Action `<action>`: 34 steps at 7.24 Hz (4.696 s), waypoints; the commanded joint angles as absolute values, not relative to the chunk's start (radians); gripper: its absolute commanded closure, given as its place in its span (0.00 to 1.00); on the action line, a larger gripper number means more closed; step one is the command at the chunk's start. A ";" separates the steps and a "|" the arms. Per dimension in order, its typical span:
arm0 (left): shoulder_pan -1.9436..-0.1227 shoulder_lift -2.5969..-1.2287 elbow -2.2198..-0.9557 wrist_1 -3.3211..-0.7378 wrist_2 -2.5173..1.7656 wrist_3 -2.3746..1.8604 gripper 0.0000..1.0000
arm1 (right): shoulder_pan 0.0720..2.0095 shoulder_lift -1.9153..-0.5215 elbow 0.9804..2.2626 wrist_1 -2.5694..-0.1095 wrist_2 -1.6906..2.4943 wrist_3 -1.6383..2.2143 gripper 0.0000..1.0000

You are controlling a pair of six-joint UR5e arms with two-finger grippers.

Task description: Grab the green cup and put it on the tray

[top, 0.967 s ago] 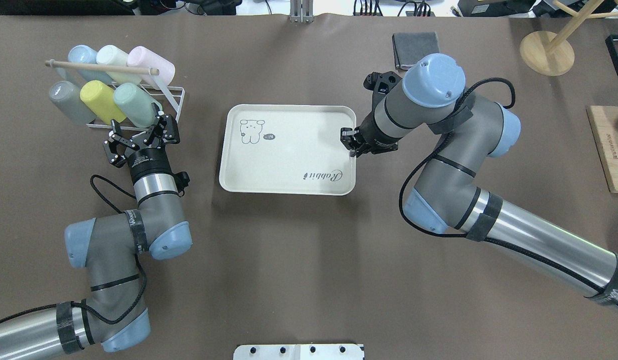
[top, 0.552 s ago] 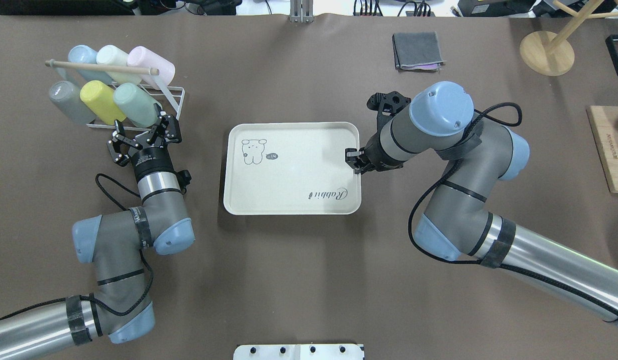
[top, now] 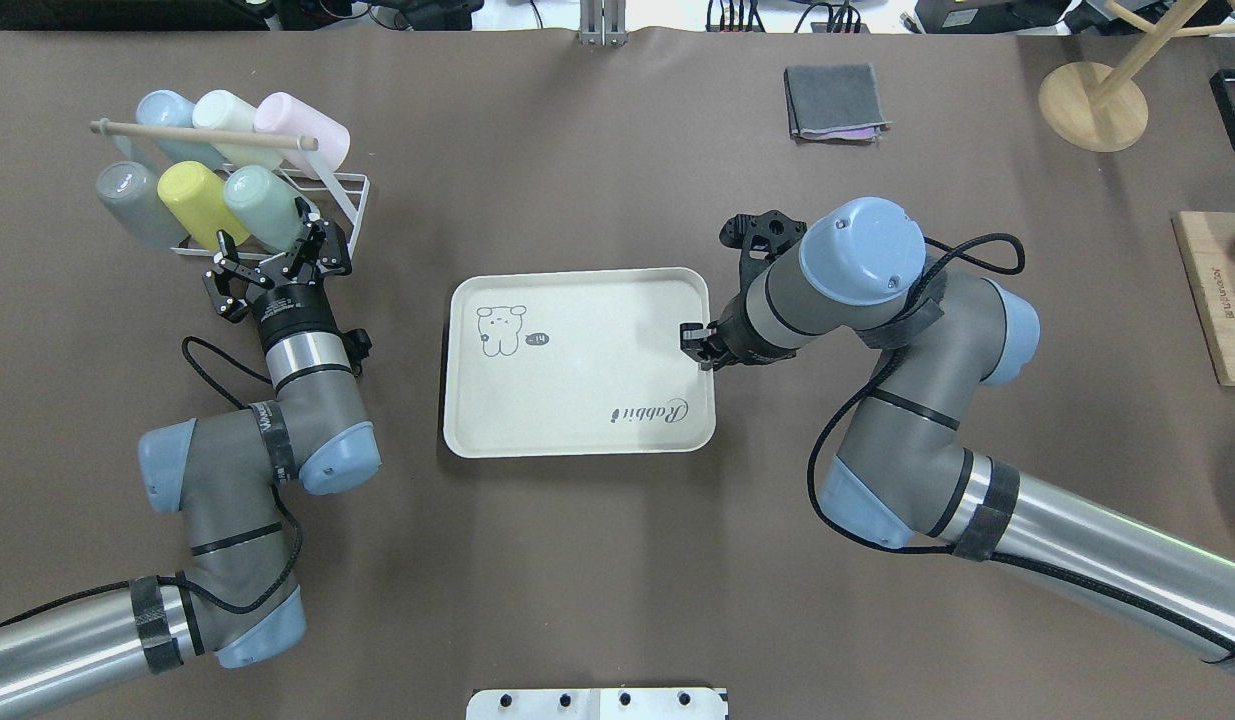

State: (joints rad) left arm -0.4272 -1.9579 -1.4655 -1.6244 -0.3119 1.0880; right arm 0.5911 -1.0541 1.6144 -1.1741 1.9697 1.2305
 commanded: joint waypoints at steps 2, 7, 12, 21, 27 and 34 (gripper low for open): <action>-0.445 -1.979 -1.442 -1.628 -0.311 1.115 0.02 | 0.586 -1.055 1.606 -1.175 1.968 1.203 1.00; -0.446 -2.019 -1.387 -1.638 -0.311 1.117 0.23 | 0.584 -1.054 1.594 -1.177 1.968 1.203 1.00; -0.459 -2.008 -1.400 -1.637 -0.214 1.132 1.00 | 0.584 -1.052 1.583 -1.178 1.970 1.213 0.89; -0.466 -1.868 -1.676 -1.939 -0.213 1.586 1.00 | 0.697 -1.060 1.612 -1.305 2.029 1.168 0.00; -0.479 -1.917 -1.681 -2.349 -0.519 1.314 1.00 | 0.971 -1.242 1.906 -1.738 2.100 0.703 0.00; -0.488 -2.087 -1.629 -2.405 -1.268 0.036 1.00 | 1.354 -1.629 1.910 -1.740 2.187 0.145 0.00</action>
